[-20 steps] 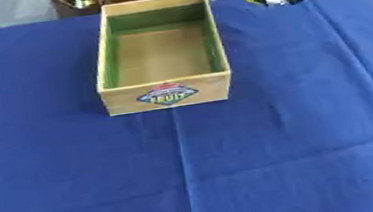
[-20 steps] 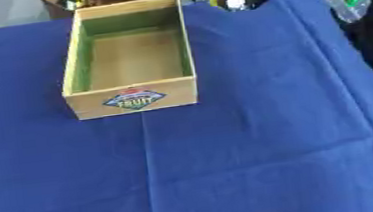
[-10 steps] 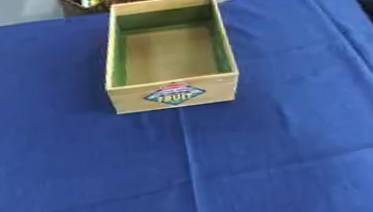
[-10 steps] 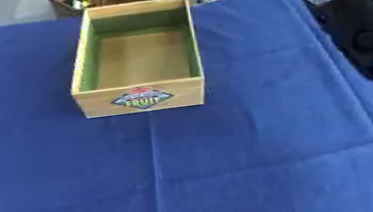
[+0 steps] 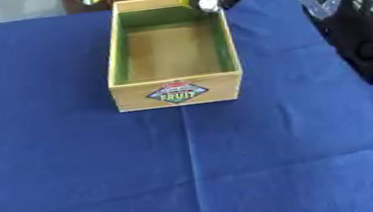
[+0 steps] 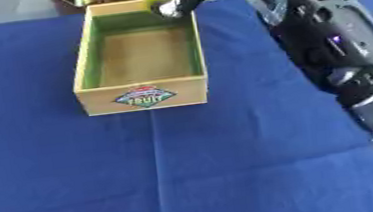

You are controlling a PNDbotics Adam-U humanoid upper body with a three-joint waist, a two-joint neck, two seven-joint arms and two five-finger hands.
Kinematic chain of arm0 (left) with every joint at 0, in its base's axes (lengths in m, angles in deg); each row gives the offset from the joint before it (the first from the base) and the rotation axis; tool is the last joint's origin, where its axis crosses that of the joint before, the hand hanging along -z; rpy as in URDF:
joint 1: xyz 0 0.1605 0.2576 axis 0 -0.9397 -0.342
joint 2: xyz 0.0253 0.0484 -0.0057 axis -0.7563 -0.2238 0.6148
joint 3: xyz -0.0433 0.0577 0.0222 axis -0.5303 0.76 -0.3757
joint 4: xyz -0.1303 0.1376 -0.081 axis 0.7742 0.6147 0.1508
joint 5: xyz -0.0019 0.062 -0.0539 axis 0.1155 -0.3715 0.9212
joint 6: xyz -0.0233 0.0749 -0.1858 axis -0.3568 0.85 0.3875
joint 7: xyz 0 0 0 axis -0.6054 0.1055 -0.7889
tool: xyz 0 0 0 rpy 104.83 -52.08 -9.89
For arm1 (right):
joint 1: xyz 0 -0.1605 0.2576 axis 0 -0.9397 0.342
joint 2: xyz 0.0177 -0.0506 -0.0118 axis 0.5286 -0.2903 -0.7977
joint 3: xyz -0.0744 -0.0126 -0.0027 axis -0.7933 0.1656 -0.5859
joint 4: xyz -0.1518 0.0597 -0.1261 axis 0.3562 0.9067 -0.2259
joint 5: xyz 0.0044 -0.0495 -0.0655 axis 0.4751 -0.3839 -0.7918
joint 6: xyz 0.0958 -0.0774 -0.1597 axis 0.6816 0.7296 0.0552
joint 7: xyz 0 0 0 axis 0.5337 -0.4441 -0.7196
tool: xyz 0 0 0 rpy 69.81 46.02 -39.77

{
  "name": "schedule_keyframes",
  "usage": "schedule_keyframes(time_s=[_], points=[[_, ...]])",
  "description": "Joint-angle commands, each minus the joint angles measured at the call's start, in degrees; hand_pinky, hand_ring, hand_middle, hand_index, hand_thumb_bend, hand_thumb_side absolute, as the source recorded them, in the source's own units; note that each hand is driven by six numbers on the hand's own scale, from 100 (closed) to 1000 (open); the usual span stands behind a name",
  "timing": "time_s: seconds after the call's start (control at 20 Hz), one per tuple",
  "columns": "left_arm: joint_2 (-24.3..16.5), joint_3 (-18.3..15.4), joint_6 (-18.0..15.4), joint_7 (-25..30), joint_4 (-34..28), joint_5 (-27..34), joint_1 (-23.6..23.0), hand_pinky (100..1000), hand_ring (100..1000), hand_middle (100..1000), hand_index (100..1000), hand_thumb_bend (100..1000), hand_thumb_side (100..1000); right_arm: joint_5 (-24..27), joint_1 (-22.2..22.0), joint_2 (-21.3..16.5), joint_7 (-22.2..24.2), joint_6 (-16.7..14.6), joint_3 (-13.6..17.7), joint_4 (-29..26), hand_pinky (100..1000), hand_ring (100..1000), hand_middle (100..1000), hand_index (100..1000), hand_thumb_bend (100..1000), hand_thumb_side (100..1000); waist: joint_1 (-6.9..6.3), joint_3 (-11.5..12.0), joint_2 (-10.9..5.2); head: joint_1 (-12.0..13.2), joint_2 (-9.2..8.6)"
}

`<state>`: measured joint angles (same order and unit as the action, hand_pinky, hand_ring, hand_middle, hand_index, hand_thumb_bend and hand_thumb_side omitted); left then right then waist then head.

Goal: Pick up objects on the table and place them in the box.

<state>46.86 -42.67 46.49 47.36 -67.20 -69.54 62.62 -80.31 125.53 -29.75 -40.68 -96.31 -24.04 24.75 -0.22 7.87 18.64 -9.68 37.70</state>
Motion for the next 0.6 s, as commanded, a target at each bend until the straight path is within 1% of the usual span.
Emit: schedule_keyframes(time_s=[0.05, 0.35, 0.6], points=[[-0.42, 0.21, -0.58, 0.06, -1.0, 0.25, 0.88, 424, 640, 574, 683, 157, 1000, -3.11, 0.52, 0.53, -1.12, -0.39, 0.36, 1.12, 665, 667, 304, 441, 100, 599, -0.12, 0.14, -0.86, -0.07, -0.34], [-0.26, 0.33, -0.86, 0.21, -1.0, 0.34, 1.27, 424, 641, 574, 683, 157, 1000, -8.41, -0.07, 3.41, -2.54, -1.61, 0.39, 3.79, 665, 671, 309, 445, 100, 602, -0.18, 0.4, -0.38, -0.27, -0.34], [-0.13, 0.34, -0.87, 0.24, -1.0, 0.41, 1.42, 424, 641, 574, 683, 158, 1000, -12.48, -0.62, 5.19, -3.99, -2.32, 1.15, 6.23, 664, 675, 317, 453, 100, 602, -0.3, 0.66, -0.18, -0.62, -0.73]])
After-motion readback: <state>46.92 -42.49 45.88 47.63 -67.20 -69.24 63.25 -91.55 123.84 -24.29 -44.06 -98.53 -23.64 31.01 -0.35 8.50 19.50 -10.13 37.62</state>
